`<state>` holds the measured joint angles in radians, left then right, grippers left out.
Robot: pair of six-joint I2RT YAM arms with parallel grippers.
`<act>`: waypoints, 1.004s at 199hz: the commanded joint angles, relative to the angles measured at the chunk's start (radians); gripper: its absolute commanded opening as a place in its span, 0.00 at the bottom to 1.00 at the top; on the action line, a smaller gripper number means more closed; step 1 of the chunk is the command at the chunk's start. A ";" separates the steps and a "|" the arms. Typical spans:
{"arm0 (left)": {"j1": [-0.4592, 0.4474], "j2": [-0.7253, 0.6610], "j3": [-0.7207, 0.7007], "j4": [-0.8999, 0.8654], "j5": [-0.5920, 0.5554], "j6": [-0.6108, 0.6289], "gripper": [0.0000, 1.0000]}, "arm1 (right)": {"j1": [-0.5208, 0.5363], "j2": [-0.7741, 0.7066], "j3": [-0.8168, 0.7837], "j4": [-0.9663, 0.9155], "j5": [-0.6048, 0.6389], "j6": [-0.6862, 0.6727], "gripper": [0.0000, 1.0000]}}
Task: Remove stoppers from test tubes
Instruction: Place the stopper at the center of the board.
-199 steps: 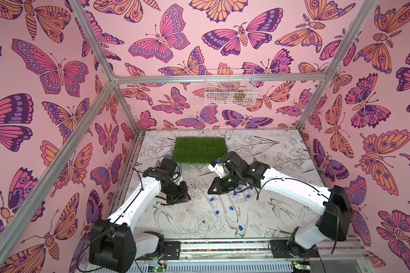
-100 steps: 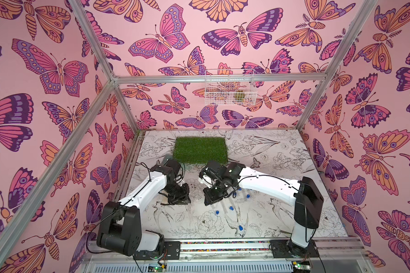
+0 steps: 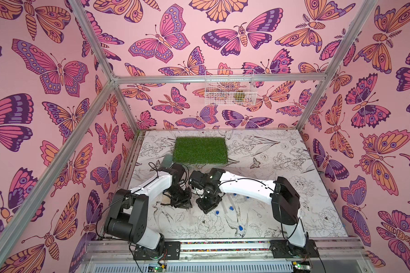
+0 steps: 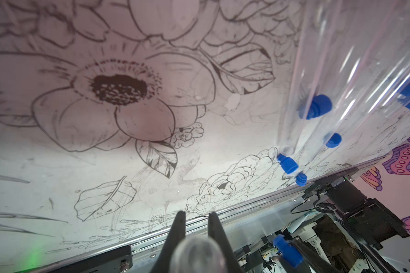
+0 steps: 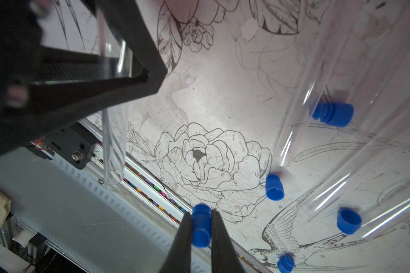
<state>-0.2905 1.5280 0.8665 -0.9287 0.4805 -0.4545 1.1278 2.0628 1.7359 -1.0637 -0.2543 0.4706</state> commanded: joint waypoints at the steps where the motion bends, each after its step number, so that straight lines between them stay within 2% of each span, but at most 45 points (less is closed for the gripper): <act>1: -0.004 0.021 -0.028 0.031 -0.008 -0.011 0.06 | 0.009 0.024 0.010 -0.030 0.031 0.014 0.16; 47: -0.004 0.057 -0.077 0.107 0.035 -0.067 0.07 | 0.010 0.038 -0.017 0.000 0.049 0.055 0.16; 104: -0.006 0.080 -0.097 0.161 0.066 -0.101 0.12 | 0.009 0.056 -0.031 0.025 0.054 0.073 0.16; 200: -0.006 0.091 -0.098 0.168 0.095 -0.099 0.30 | -0.003 0.094 -0.049 0.068 0.037 0.075 0.16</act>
<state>-0.2905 1.6135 0.7792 -0.7551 0.5648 -0.5556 1.1290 2.1345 1.6974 -1.0012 -0.2211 0.5358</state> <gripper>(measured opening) 0.282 0.165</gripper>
